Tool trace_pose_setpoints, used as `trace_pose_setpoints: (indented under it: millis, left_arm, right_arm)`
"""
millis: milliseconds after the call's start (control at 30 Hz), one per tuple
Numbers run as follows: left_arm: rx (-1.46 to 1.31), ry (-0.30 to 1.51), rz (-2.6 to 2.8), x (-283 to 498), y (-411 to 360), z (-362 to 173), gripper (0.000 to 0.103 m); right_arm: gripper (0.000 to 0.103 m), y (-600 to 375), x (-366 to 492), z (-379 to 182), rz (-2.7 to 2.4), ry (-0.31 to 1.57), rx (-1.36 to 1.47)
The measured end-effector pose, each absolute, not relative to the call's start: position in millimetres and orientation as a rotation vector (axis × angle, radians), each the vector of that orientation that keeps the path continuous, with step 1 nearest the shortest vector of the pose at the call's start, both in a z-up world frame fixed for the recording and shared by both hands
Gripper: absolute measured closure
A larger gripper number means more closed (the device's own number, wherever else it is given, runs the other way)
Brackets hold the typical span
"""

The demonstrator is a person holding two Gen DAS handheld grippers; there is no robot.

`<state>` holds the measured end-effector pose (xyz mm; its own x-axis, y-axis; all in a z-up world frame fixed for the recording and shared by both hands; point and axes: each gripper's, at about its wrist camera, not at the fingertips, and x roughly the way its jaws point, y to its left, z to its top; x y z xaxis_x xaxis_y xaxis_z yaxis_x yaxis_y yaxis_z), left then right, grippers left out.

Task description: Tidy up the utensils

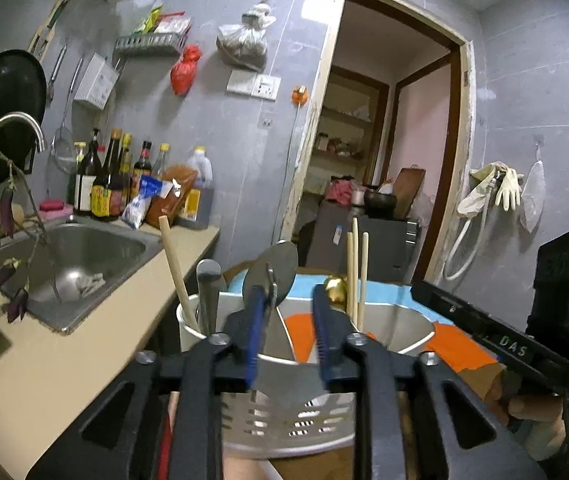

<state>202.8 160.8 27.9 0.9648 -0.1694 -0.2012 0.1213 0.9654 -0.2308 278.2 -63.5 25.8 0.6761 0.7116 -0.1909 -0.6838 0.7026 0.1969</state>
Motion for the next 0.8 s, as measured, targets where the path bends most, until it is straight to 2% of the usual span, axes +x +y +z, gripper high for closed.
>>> trace_pose_setpoints:
  millis: [33, 167, 200, 233, 300, 333, 367, 400, 500, 600, 700, 767, 800]
  left_arm:
    - [-0.226, 0.236, -0.143, 202.2, 160.0, 29.4, 0.067]
    - [-0.249, 0.263, -0.129, 200.1, 157.9, 34.4, 0.059]
    - [-0.251, 0.269, -0.117, 198.6, 156.6, 36.3, 0.054]
    - [-0.252, 0.272, -0.109, 197.2, 155.4, 38.0, 0.050]
    - [-0.253, 0.265, -0.095, 192.1, 152.6, 41.6, 0.035]
    - [-0.252, 0.262, -0.091, 189.7, 151.0, 43.3, 0.032]
    - [-0.250, 0.258, -0.090, 186.3, 148.9, 45.8, 0.027]
    - [-0.246, 0.255, -0.087, 185.1, 147.0, 47.8, 0.024]
    - [-0.235, 0.249, -0.073, 174.7, 139.5, 54.2, 0.015]
    - [-0.234, 0.252, -0.072, 168.2, 132.4, 59.9, 0.010]
    - [-0.223, 0.265, -0.071, 160.3, 122.2, 64.5, 0.008]
    - [-0.214, 0.276, -0.074, 156.2, 115.2, 66.4, 0.007]
    - [-0.206, 0.283, -0.077, 152.4, 110.7, 67.0, 0.007]
  right_arm:
    - [0.082, -65.0, 276.6, 28.3, 0.787, 0.261, 0.118]
    - [0.079, -72.2, 266.1, 38.2, 0.773, 0.253, 0.125]
    - [0.077, -74.5, 263.6, 40.4, 0.771, 0.252, 0.128]
    - [0.073, -78.1, 259.0, 43.8, 0.764, 0.249, 0.132]
    - [0.062, -85.5, 251.0, 49.3, 0.749, 0.239, 0.144]
    - [0.052, -89.9, 247.0, 52.3, 0.740, 0.231, 0.150]
    - [0.046, -94.0, 242.5, 54.8, 0.733, 0.223, 0.156]
    - [0.044, -98.4, 237.9, 57.8, 0.723, 0.216, 0.159]
    - [0.031, -110.1, 225.1, 65.6, 0.694, 0.198, 0.164]
    - [0.022, -122.9, 211.2, 71.6, 0.660, 0.184, 0.166]
    - [0.013, -135.3, 198.6, 76.6, 0.621, 0.186, 0.169]
    - [0.001, -144.9, 189.5, 79.2, 0.599, 0.182, 0.178]
    - [0.000, -149.7, 184.0, 80.3, 0.587, 0.178, 0.180]
